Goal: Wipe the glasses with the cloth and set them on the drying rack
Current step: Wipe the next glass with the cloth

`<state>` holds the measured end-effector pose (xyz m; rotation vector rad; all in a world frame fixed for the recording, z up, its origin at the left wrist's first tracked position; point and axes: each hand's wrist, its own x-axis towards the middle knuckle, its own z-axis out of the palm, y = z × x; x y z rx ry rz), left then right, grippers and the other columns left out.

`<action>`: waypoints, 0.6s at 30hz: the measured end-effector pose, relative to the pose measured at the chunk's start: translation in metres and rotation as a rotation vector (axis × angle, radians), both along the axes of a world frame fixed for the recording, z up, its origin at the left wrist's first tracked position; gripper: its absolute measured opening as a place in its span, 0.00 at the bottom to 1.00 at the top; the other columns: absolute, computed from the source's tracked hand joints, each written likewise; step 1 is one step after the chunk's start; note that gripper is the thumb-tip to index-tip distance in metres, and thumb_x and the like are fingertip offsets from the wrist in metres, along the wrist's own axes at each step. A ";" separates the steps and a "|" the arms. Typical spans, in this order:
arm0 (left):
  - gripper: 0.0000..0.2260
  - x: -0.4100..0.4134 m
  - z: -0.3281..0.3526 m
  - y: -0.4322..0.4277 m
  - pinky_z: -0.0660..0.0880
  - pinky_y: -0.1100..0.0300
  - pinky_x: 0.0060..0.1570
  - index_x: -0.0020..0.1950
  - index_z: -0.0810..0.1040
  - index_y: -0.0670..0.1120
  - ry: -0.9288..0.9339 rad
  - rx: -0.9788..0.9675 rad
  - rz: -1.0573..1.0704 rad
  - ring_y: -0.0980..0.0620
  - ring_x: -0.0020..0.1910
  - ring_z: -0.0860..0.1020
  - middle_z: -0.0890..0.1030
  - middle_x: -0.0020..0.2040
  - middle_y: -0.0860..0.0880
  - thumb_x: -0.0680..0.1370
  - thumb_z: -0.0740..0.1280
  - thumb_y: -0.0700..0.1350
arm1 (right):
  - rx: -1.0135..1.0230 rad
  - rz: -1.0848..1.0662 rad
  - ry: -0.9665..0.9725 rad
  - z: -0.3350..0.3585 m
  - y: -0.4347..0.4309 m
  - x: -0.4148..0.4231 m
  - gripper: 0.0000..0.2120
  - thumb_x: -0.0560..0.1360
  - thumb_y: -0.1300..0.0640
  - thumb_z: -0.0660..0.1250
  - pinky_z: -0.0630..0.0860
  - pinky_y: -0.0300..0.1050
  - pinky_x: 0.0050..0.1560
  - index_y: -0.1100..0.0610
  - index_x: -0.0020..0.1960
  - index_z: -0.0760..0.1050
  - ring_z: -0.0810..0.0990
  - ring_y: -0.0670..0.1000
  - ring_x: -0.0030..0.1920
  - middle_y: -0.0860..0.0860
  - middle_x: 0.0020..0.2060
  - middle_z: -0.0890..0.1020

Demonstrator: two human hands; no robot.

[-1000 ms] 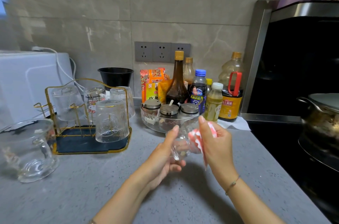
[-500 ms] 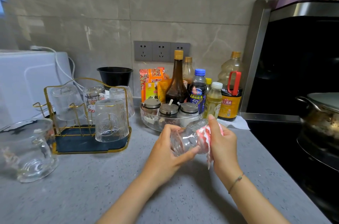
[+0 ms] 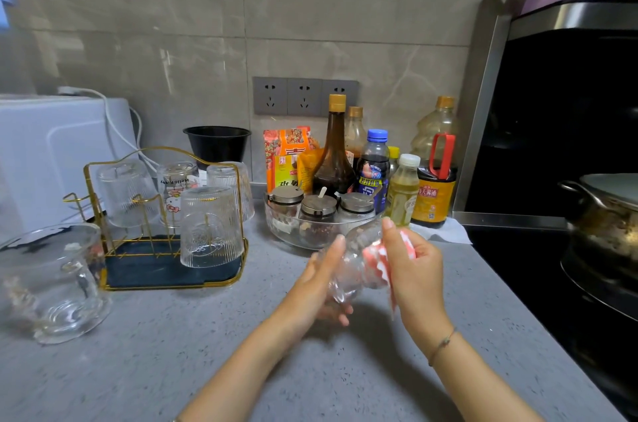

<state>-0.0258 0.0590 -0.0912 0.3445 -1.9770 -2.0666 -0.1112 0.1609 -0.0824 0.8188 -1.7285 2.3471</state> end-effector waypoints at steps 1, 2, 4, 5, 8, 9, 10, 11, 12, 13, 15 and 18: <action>0.36 0.001 0.000 0.003 0.76 0.61 0.30 0.63 0.67 0.46 0.034 -0.084 0.012 0.57 0.31 0.77 0.80 0.53 0.49 0.67 0.66 0.71 | -0.020 -0.009 -0.073 0.000 0.000 -0.002 0.24 0.74 0.45 0.68 0.67 0.44 0.32 0.65 0.31 0.72 0.71 0.52 0.30 0.57 0.24 0.73; 0.32 0.003 -0.001 0.005 0.76 0.63 0.34 0.62 0.65 0.46 0.069 -0.184 0.018 0.61 0.33 0.78 0.78 0.54 0.51 0.69 0.68 0.67 | -0.028 -0.023 -0.141 -0.001 -0.001 -0.005 0.22 0.75 0.47 0.67 0.67 0.43 0.31 0.62 0.30 0.72 0.71 0.52 0.29 0.53 0.23 0.73; 0.29 0.003 -0.006 0.005 0.74 0.71 0.44 0.60 0.62 0.50 0.130 -0.382 0.034 0.67 0.42 0.79 0.75 0.55 0.57 0.69 0.73 0.58 | -0.012 -0.051 -0.237 -0.002 -0.001 -0.008 0.23 0.76 0.48 0.67 0.65 0.38 0.26 0.57 0.25 0.70 0.69 0.51 0.24 0.52 0.20 0.72; 0.28 0.003 -0.008 0.004 0.72 0.73 0.49 0.61 0.61 0.52 0.154 -0.484 0.050 0.68 0.48 0.77 0.73 0.57 0.59 0.70 0.74 0.56 | -0.011 -0.059 -0.267 -0.002 0.000 -0.008 0.24 0.76 0.48 0.67 0.65 0.37 0.25 0.55 0.23 0.68 0.68 0.51 0.23 0.52 0.19 0.72; 0.28 0.002 -0.009 -0.002 0.68 0.76 0.50 0.59 0.60 0.58 0.188 -0.737 0.156 0.67 0.54 0.74 0.72 0.57 0.60 0.69 0.73 0.61 | -0.028 -0.044 -0.267 0.001 0.000 -0.005 0.25 0.76 0.49 0.66 0.66 0.37 0.24 0.54 0.22 0.66 0.69 0.51 0.21 0.53 0.19 0.71; 0.27 0.003 -0.009 -0.004 0.69 0.75 0.49 0.58 0.61 0.57 0.193 -0.761 0.188 0.67 0.53 0.74 0.73 0.56 0.60 0.68 0.73 0.62 | -0.023 -0.045 -0.237 0.002 0.000 -0.003 0.24 0.77 0.50 0.66 0.67 0.38 0.25 0.56 0.24 0.67 0.70 0.50 0.21 0.53 0.19 0.72; 0.26 0.004 -0.010 -0.006 0.70 0.73 0.47 0.56 0.62 0.56 0.207 -0.740 0.200 0.66 0.50 0.75 0.75 0.54 0.60 0.68 0.73 0.62 | -0.021 -0.047 -0.207 0.002 -0.001 -0.002 0.24 0.77 0.51 0.65 0.67 0.38 0.25 0.57 0.25 0.67 0.70 0.49 0.22 0.53 0.19 0.72; 0.25 0.004 -0.010 -0.006 0.72 0.71 0.45 0.55 0.64 0.55 0.226 -0.684 0.197 0.65 0.47 0.77 0.78 0.51 0.58 0.68 0.74 0.60 | -0.024 -0.044 -0.183 0.002 -0.002 -0.001 0.23 0.77 0.52 0.65 0.67 0.37 0.25 0.56 0.25 0.67 0.71 0.49 0.23 0.52 0.19 0.72; 0.23 0.004 -0.010 -0.005 0.73 0.69 0.42 0.53 0.65 0.54 0.241 -0.601 0.183 0.63 0.43 0.79 0.80 0.49 0.56 0.69 0.74 0.59 | -0.027 -0.038 -0.160 0.002 -0.002 0.000 0.23 0.77 0.52 0.66 0.67 0.37 0.26 0.55 0.24 0.68 0.72 0.49 0.25 0.51 0.19 0.72; 0.23 0.004 -0.007 -0.002 0.75 0.65 0.39 0.53 0.66 0.52 0.234 -0.493 0.167 0.59 0.38 0.80 0.81 0.46 0.54 0.69 0.74 0.59 | -0.024 -0.039 -0.129 0.001 -0.002 0.000 0.23 0.77 0.53 0.66 0.67 0.38 0.28 0.54 0.24 0.68 0.73 0.50 0.26 0.50 0.20 0.72; 0.24 0.004 0.000 0.004 0.76 0.58 0.30 0.55 0.68 0.47 0.158 -0.242 0.133 0.51 0.29 0.78 0.82 0.44 0.50 0.68 0.70 0.60 | -0.016 -0.034 -0.050 0.001 -0.002 0.003 0.22 0.76 0.53 0.66 0.66 0.38 0.27 0.55 0.25 0.68 0.71 0.48 0.26 0.48 0.20 0.72; 0.23 0.004 0.006 0.004 0.73 0.62 0.24 0.53 0.77 0.47 0.023 0.075 0.049 0.49 0.24 0.75 0.83 0.41 0.49 0.70 0.62 0.64 | -0.009 0.029 0.058 0.000 -0.002 0.008 0.22 0.73 0.48 0.69 0.67 0.39 0.27 0.61 0.28 0.70 0.72 0.50 0.26 0.51 0.21 0.73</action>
